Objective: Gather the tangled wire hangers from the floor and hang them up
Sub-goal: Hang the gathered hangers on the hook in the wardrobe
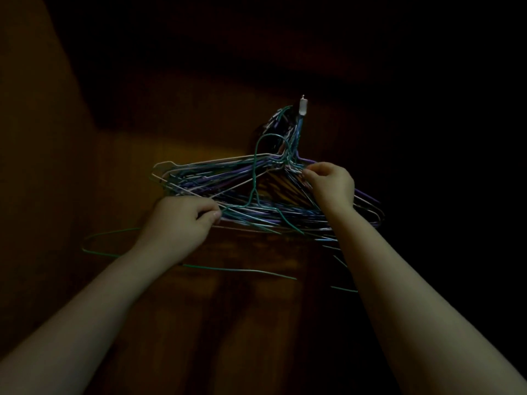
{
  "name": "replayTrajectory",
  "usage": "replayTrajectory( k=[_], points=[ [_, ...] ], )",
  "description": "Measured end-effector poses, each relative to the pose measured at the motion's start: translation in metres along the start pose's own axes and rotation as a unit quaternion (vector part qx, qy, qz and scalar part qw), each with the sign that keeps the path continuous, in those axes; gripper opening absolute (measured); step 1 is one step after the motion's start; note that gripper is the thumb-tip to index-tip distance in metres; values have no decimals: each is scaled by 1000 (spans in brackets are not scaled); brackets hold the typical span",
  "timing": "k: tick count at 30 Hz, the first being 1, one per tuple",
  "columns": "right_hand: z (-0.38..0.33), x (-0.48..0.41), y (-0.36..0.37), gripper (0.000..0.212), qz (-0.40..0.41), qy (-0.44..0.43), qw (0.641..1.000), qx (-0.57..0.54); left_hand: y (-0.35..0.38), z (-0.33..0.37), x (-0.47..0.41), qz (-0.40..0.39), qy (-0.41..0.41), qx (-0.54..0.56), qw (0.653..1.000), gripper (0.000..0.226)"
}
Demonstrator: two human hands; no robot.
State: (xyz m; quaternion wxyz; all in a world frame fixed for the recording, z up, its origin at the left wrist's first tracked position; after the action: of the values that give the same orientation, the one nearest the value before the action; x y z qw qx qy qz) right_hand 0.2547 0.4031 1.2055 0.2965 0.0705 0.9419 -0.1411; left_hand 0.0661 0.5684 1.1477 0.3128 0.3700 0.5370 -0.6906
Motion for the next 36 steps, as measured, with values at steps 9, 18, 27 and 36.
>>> replayTrajectory(
  k=[9,18,27,36],
  points=[
    [26,154,-37,8,20,2,981,-195,-1,32,63,1,-96,-10,995,21],
    [90,296,-34,17,-224,96,967,-74,24,94,180,-20,-239,57,969,19],
    [108,366,-70,22,-278,156,947,-35,32,155,265,-58,-283,108,951,21],
    [100,370,-95,11,-280,152,947,-44,25,185,276,-27,-304,179,935,21]
  ],
)
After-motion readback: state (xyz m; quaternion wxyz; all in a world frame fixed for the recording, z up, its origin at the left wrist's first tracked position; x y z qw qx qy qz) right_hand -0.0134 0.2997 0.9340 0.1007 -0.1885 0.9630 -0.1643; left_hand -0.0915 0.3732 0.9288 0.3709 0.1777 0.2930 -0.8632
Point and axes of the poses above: each hand's wrist, its own x-axis away from the middle knuckle, its own y-axis out of the palm, z = x × y, the point moved 3 cm from there along -x, towards the middle knuckle, and after that the axes turned 14 degrees about y, right-handed, at the moved point
